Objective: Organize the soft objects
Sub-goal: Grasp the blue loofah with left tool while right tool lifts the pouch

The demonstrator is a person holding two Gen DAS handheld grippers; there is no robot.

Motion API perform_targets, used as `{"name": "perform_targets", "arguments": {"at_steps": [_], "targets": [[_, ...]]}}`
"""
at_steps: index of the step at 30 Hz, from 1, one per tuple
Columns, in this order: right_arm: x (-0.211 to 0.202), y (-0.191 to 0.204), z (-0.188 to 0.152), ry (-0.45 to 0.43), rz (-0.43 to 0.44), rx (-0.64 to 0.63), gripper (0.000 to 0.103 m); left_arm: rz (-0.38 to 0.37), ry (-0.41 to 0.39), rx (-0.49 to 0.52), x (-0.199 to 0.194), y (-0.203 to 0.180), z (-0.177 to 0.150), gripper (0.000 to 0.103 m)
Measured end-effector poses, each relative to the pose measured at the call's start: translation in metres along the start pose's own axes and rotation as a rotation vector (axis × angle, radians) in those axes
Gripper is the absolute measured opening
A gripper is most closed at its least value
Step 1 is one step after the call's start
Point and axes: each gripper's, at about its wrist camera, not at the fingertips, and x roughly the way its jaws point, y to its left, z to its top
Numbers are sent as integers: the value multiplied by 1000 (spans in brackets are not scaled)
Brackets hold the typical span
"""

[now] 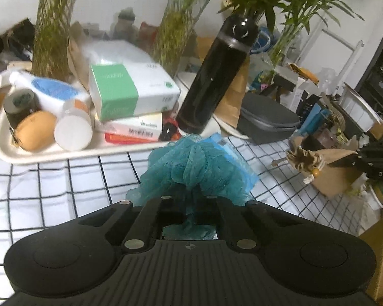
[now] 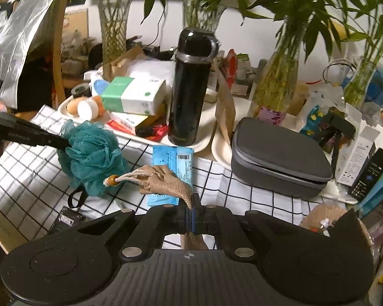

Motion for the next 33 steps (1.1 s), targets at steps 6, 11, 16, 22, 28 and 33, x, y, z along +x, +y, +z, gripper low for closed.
{"name": "perform_targets", "arguments": {"at_steps": [6, 11, 16, 22, 28, 33], "targets": [[-14, -3, -2, -44, 8, 51, 5, 46, -51, 63, -19, -15, 5, 4], [-23, -4, -7, -63, 16, 89, 5, 126, -93, 148, -46, -32, 9, 4], [-34, -4, -14, -76, 7, 111, 5, 185, -144, 187, -74, -49, 7, 4], [-49, -4, -20, -113, 8, 134, 5, 211, -143, 231, -94, -69, 0, 4], [-72, -4, -22, -183, 61, 163, 5, 228, -165, 278, -120, -92, -4, 4], [-92, -4, -23, -243, 151, 193, 5, 216, -196, 298, -150, -115, -3, 3]]}}
